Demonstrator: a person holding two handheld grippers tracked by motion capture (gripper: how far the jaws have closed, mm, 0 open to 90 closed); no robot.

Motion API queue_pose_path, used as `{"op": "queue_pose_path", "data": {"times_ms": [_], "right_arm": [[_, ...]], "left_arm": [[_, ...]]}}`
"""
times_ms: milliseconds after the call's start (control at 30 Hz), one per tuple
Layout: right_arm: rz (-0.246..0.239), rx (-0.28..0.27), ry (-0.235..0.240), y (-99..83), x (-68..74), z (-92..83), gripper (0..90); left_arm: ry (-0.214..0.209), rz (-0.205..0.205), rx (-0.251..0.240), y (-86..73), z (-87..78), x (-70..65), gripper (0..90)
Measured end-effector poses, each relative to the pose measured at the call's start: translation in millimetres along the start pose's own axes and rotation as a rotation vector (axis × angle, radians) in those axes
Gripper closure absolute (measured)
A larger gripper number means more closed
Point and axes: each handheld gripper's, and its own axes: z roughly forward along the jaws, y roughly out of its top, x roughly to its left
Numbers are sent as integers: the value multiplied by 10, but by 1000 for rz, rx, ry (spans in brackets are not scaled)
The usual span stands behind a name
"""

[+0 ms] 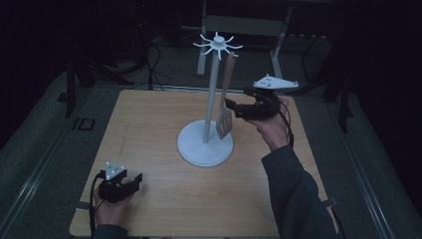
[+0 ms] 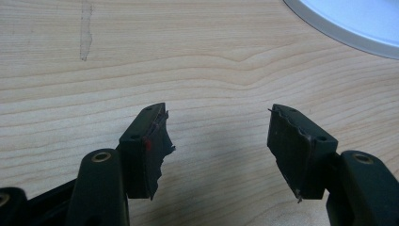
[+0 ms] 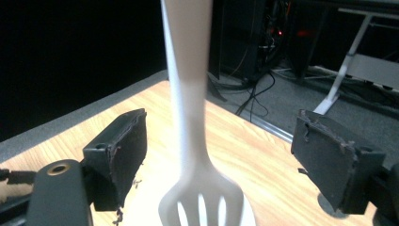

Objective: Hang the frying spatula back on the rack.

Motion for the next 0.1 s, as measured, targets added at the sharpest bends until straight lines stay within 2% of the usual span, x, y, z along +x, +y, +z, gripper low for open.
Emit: {"op": "queue_pose_path", "data": {"times_ms": [100], "right_arm": [[14, 6, -6, -109, -54, -46, 187]], "left_arm": [[0, 3, 1, 0, 4, -1, 385]]}}
